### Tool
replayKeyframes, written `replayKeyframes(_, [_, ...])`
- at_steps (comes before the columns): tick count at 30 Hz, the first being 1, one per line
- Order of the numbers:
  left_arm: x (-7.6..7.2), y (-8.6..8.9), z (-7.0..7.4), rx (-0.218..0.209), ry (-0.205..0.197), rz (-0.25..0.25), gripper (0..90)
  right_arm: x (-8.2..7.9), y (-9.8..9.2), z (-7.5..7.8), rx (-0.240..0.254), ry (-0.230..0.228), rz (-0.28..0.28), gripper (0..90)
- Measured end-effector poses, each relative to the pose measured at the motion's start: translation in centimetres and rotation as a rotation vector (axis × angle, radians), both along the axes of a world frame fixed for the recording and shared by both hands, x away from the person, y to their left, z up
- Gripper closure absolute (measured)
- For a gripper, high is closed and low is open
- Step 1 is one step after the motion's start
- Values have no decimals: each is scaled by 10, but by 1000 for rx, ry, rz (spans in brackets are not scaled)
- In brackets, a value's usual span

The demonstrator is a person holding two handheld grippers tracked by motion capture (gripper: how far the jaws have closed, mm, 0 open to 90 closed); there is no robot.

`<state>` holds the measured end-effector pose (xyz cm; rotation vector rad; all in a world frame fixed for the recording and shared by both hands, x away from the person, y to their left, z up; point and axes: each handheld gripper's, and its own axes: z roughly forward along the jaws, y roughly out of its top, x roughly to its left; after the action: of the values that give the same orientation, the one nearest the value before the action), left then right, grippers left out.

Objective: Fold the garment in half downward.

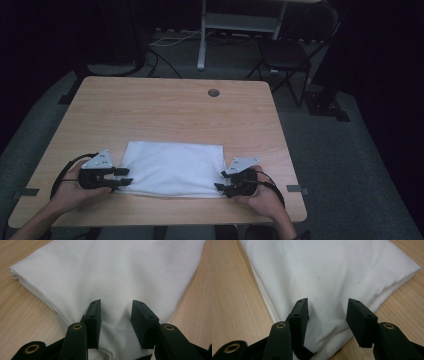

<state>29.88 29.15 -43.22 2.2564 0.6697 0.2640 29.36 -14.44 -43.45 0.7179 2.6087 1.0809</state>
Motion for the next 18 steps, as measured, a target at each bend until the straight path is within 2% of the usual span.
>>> replayKeyframes(18, [40, -20, 0, 9, -8, 27, 600, 39, -14, 0, -9, -26, -103, 492])
